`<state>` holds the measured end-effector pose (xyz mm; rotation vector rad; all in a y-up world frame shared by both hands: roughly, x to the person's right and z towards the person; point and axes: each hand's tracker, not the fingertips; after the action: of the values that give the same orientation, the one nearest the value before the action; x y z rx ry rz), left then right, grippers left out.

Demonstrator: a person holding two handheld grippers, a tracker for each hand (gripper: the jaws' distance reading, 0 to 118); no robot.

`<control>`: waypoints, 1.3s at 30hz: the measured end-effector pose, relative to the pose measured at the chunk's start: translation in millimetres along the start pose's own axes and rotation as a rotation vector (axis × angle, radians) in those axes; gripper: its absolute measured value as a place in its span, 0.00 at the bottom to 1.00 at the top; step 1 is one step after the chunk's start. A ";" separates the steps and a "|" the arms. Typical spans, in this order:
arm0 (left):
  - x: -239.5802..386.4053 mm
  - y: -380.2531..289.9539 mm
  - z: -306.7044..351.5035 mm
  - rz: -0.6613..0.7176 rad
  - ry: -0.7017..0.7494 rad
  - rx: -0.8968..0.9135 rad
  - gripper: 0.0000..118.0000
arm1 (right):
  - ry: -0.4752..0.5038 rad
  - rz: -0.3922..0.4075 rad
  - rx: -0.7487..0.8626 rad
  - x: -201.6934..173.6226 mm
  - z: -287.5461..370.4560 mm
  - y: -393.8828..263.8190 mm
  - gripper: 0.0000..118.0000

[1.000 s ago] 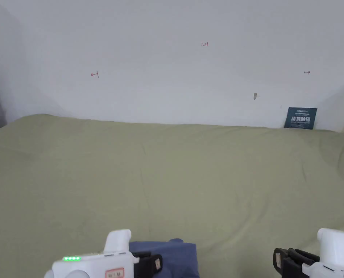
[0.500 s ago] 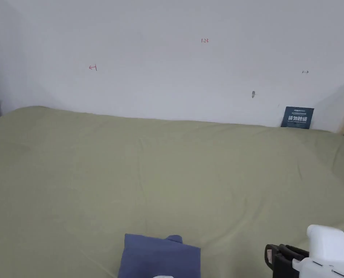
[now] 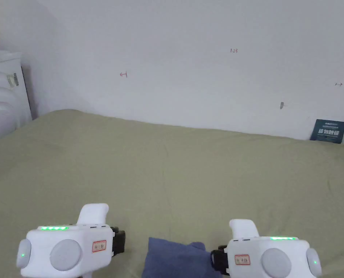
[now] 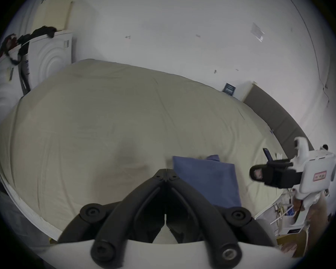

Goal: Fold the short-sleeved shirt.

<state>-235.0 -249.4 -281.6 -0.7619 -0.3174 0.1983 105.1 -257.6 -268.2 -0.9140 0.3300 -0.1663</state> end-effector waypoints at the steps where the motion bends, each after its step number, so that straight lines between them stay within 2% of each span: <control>1: -5.4 -1.2 -0.4 0.020 0.002 -0.008 0.00 | 0.064 -0.017 -0.023 3.6 -9.4 1.5 0.01; 5: -17.6 -14.0 -6.5 0.075 -0.007 -0.040 0.00 | 0.426 -0.192 -0.087 29.4 -50.7 -6.3 0.01; 6: -19.2 -18.3 -8.6 0.085 -0.012 -0.052 0.00 | 0.501 -0.194 -0.103 34.1 -61.1 -13.8 0.01; 8: -20.6 -26.3 -11.8 0.093 -0.015 -0.073 0.00 | 0.514 -0.171 -0.151 40.6 -81.1 -27.2 0.01; 10: -24.0 -33.0 -15.6 0.104 -0.027 -0.101 0.00 | 0.431 -0.180 -0.181 50.3 -94.5 -39.7 0.01; 12: -28.8 -38.5 -20.8 0.136 -0.050 -0.128 0.00 | 0.525 -0.308 -0.140 72.7 -95.8 -49.2 0.01; 13: -31.2 -39.8 -22.4 0.146 -0.056 -0.135 0.00 | 0.552 -0.348 -0.122 80.8 -93.9 -52.0 0.01; 15: -34.4 -43.8 -29.1 0.167 -0.117 -0.164 0.00 | 0.517 -0.359 -0.110 93.0 -91.2 -58.0 0.01; 17: -33.6 -46.5 -36.9 0.190 -0.187 -0.195 0.04 | 0.552 -0.397 -0.106 100.0 -90.3 -61.7 0.01; 18: -33.3 -49.4 -42.0 0.214 -0.245 -0.202 0.13 | 0.546 -0.387 -0.107 98.7 -91.9 -61.0 0.01; 20: -31.4 -57.2 -55.2 0.281 -0.342 -0.233 0.53 | 0.542 -0.346 -0.100 95.7 -91.4 -59.4 0.01; 21: -29.9 -63.0 -63.8 0.333 -0.398 -0.255 0.72 | 0.543 -0.356 -0.104 96.5 -92.1 -59.0 0.01; 22: -26.0 -68.5 -71.4 0.359 -0.406 -0.276 0.85 | 0.548 -0.365 -0.108 96.7 -93.1 -58.5 0.01; 23: -22.1 -74.6 -77.6 0.370 -0.422 -0.274 0.86 | 0.550 -0.366 -0.107 96.9 -92.8 -59.1 0.01; 26: -11.7 -96.7 -100.3 0.427 -0.489 -0.327 0.86 | 0.556 -0.370 -0.099 98.2 -91.1 -61.6 0.01; 29: -2.8 -99.5 -100.9 0.392 -0.513 -0.210 0.86 | 0.560 -0.375 -0.094 97.7 -91.3 -62.5 0.01; 31: -2.4 -97.7 -101.6 0.466 -0.496 -0.255 0.82 | 0.561 -0.374 -0.092 98.1 -90.8 -62.7 0.01; 32: -5.4 -96.3 -101.2 0.498 -0.482 -0.261 0.69 | 0.559 -0.368 -0.089 97.7 -90.3 -62.7 0.01; 33: -10.3 -94.9 -101.7 0.490 -0.451 -0.257 0.37 | 0.553 -0.364 -0.082 96.7 -89.1 -62.4 0.01; 34: -11.6 -93.8 -100.1 0.472 -0.456 -0.236 0.22 | 0.549 -0.358 -0.079 96.0 -87.9 -61.7 0.01; 35: -11.6 -92.7 -101.3 0.454 -0.486 -0.246 0.22 | 0.541 -0.342 -0.071 92.9 -86.0 -60.7 0.01; 38: -4.7 -79.0 -99.2 0.402 -0.451 -0.264 0.22 | 0.488 -0.275 -0.040 83.7 -81.2 -59.9 0.01; 39: -4.8 -73.1 -98.8 0.393 -0.438 -0.277 0.22 | 0.484 -0.276 -0.033 80.3 -79.4 -60.0 0.01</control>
<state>-200.2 -366.2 -298.3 -1.0514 -0.6170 0.7087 152.6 -375.5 -282.0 -0.9440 0.6548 -0.6435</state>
